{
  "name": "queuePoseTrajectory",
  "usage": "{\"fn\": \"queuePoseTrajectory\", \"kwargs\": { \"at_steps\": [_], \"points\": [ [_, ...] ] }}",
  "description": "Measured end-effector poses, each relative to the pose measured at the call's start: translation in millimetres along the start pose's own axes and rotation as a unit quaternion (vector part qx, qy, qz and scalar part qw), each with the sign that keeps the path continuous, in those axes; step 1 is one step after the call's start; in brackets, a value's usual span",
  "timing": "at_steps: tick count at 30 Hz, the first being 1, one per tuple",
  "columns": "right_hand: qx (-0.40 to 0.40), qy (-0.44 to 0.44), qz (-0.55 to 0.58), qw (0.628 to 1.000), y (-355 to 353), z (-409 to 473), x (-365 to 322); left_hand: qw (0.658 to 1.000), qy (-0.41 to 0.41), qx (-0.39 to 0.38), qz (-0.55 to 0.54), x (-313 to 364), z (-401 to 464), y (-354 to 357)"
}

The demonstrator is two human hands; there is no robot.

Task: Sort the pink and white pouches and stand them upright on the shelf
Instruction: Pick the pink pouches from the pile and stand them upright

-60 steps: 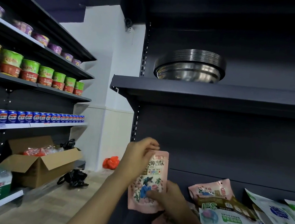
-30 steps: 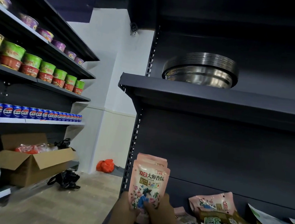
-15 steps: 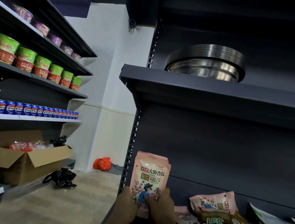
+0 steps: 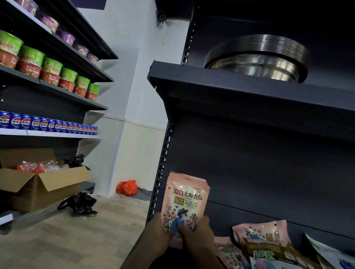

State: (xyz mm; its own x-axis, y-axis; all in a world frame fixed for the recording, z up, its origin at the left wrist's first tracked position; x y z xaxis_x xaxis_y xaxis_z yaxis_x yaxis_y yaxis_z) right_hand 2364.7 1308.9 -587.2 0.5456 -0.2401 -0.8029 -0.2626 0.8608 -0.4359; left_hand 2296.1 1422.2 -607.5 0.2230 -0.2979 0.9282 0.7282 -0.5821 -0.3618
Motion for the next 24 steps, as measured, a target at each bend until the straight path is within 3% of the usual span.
{"fn": "queuePoseTrajectory", "kwargs": {
  "at_steps": [9,15,20,24],
  "points": [
    [-0.02,-0.003,-0.059,0.998,-28.1,-8.9,-10.4,0.999,0.015,0.016,-0.025,14.6,-20.3,-12.8],
    [-0.005,-0.027,-0.067,0.997,-58.6,-22.9,-18.0,0.971,0.014,0.233,0.057,49.0,-67.7,-36.2],
    [0.003,-0.047,-0.082,0.996,-88.4,-41.9,-11.7,0.989,0.026,0.093,0.11,63.7,-87.6,12.2],
    [0.003,-0.033,-0.101,0.994,-110.0,-52.8,5.5,1.0,-0.011,-0.006,0.019,68.9,-94.7,54.1]
  ]
}}
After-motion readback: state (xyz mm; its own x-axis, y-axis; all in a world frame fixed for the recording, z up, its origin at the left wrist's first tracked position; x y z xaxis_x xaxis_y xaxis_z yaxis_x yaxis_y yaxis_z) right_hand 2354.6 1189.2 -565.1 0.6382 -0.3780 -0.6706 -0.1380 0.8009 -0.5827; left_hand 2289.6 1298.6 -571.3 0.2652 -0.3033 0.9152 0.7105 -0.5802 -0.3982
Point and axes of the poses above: each hand's wrist, its own z-axis towards the middle knuckle, its own y-axis out of the palm, x = y × z, the point moved 6 cm from there along z, towards the middle knuckle, and after that the axes turned 12 degrees about -y, right-handed, at the moved point
